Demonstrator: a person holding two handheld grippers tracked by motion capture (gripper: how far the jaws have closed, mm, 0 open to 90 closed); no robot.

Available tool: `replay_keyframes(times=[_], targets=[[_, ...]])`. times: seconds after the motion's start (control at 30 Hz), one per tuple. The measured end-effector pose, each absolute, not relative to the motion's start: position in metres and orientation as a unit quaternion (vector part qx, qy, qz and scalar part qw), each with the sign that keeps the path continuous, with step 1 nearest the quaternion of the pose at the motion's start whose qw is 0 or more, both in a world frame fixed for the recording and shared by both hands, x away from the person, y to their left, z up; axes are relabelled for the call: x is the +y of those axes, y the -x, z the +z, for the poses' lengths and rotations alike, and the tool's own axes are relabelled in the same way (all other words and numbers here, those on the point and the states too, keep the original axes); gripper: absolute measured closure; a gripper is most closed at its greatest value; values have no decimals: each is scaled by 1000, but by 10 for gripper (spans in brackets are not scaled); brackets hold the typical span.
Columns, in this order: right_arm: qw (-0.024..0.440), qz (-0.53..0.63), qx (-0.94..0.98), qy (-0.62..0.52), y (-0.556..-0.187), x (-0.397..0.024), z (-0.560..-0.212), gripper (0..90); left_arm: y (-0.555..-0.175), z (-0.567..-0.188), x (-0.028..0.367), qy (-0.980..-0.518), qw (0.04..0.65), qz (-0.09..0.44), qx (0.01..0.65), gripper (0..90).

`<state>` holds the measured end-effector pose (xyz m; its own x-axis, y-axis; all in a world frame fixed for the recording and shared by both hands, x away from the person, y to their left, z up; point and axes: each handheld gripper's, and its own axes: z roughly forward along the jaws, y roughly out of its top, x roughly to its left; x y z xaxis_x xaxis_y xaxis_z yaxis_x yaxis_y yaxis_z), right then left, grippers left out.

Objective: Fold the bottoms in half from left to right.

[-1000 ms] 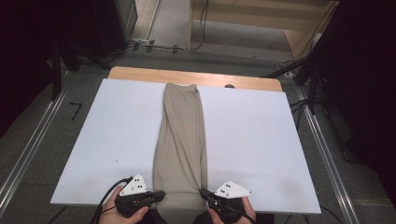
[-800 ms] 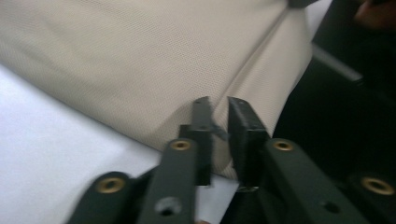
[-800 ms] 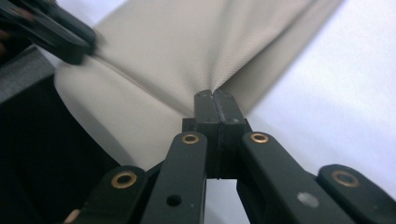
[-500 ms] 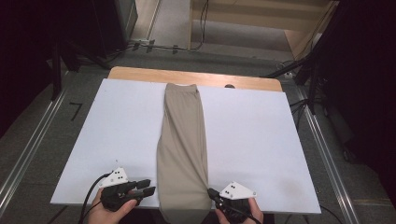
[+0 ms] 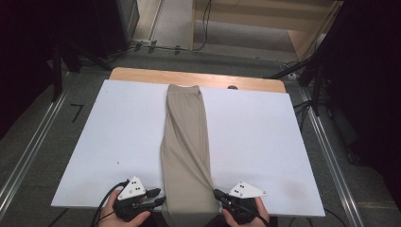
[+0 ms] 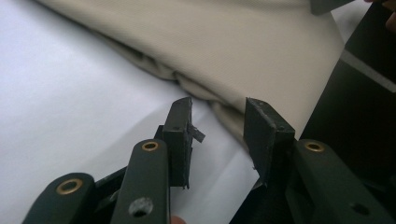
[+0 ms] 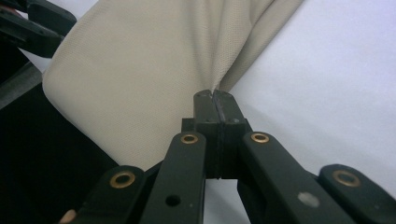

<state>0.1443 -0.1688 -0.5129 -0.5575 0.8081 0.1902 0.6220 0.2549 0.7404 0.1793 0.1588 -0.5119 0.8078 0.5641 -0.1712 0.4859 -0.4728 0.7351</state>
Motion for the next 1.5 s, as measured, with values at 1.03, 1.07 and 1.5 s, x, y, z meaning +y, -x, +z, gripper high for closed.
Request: replay_keyframes(times=[1.03,1.07,1.5], targets=[[114,408,784,-453,-144,-177,-514,879,-204,-509,132,-845,403,75,345,817],[113,409,784,-453,-143,-176,-514,878,-205,-507,133,-846,404,72,340,854],[82,401,805,-430,-136,-158,-515,676,-215,-507,173,-826,418,20,378,685]])
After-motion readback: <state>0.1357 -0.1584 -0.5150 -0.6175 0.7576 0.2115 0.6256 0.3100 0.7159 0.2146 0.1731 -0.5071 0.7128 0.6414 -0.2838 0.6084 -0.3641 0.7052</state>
